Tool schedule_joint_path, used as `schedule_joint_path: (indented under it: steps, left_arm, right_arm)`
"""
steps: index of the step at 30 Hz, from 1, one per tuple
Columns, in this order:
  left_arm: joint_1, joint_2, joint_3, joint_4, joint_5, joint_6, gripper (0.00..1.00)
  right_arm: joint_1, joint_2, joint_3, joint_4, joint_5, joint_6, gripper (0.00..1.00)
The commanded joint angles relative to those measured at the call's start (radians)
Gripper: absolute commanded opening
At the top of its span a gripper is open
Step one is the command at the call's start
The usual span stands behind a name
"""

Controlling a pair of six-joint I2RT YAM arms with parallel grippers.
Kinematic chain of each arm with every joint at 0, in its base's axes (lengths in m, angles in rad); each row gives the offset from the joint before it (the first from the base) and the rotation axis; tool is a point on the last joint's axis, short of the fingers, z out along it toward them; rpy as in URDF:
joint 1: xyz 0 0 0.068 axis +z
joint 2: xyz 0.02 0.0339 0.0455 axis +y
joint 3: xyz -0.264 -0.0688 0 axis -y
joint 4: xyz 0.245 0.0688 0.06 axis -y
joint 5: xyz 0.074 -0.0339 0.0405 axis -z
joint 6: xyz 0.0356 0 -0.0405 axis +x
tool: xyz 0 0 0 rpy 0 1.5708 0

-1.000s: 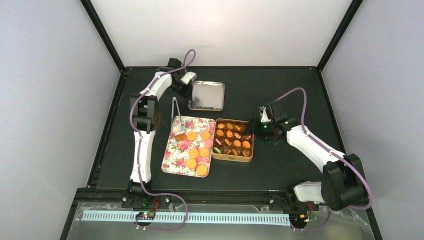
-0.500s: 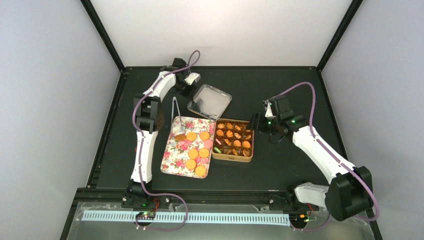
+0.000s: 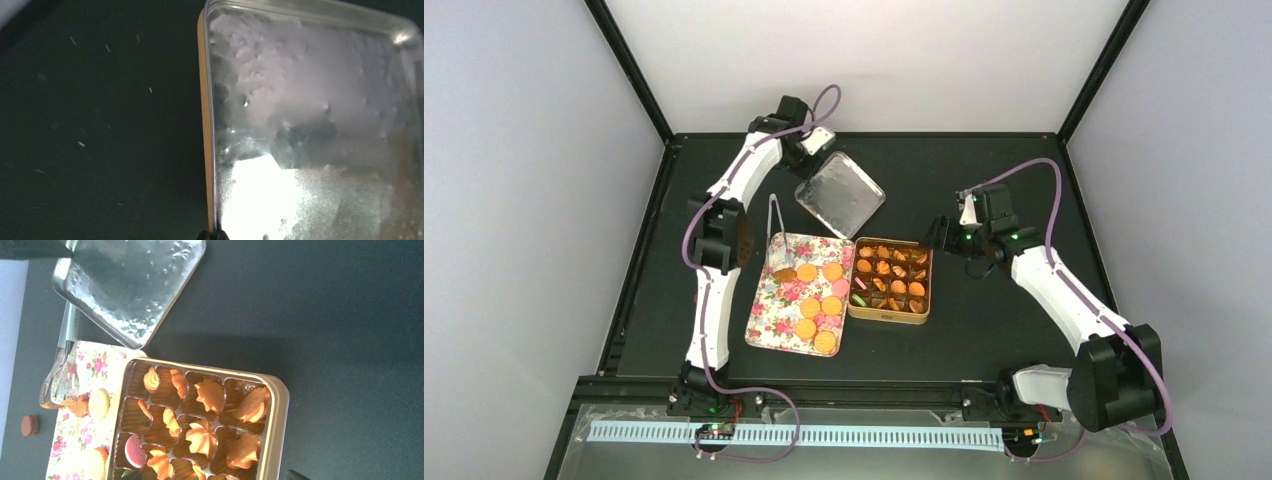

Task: Pack the cookies
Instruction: Pick up the box lid from the center of the board, then pass from the left arm to the right

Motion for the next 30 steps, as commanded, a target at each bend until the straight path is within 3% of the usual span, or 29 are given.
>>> schedule_joint_path:
  steps: [1,7,16,25,30]
  left_arm:
    - [-0.07,-0.159,0.058,0.03,-0.127,0.149,0.02]
    - [-0.142,-0.327,0.033,0.106,-0.127,0.383,0.01]
    - [-0.222,-0.605,-0.185,0.215,-0.082,0.707,0.02]
    - [-0.295,-0.942,-0.533,0.287,0.077,0.905,0.02]
    - [-0.359,-1.01,-0.597,0.272,0.059,0.912,0.02]
  right_arm:
    - [-0.006,0.007,0.053,0.069,-0.043,-0.056,0.74]
    - [-0.007,0.002,0.105,0.116,-0.076,-0.119,0.77]
    - [-0.008,-0.091,0.06,0.338,-0.269,-0.215,0.78]
    - [-0.007,-0.152,-0.01,0.57,-0.651,-0.148,0.77]
    - [-0.004,-0.145,-0.041,0.707,-0.727,-0.042,0.75]
